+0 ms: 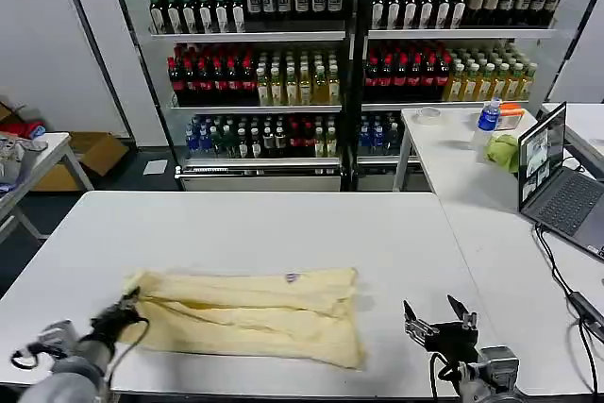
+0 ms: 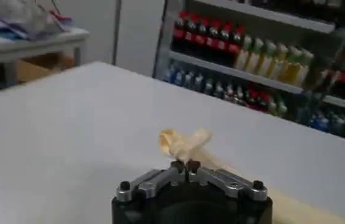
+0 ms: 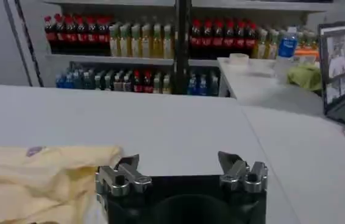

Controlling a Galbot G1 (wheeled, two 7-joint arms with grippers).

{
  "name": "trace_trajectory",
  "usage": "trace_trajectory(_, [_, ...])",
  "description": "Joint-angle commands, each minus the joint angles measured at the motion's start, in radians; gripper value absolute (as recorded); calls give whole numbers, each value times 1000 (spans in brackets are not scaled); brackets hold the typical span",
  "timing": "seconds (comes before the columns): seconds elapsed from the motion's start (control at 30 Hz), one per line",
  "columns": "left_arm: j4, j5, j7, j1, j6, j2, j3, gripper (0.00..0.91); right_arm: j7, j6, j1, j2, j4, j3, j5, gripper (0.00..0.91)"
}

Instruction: Fold and organize the clothes.

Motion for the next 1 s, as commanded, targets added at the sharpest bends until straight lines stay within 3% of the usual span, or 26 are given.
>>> trace_trajectory(0.03, [-22, -49, 5, -10, 29, 145, -170, 10, -1, -1, 5, 3, -3, -6, 3, 907])
trace_trajectory(0.23, [-223, -25, -8, -2, 42, 86, -27, 10, 1, -1, 7, 7, -7, -16, -3, 907])
trace_trajectory(0.43, [-288, -240, -42, -63, 77, -4, 110, 10, 2, -3, 9, 5, -14, -22, -8, 907])
trace_trajectory(0.67, [-301, -352, -66, -65, 78, -121, 255, 10, 2, -4, 26, -1, -30, -34, -10, 907])
trace_trajectory(1.0, [-193, -289, -117, -124, 65, -247, 453, 10, 0, -3, 42, -15, -49, -40, -7, 907])
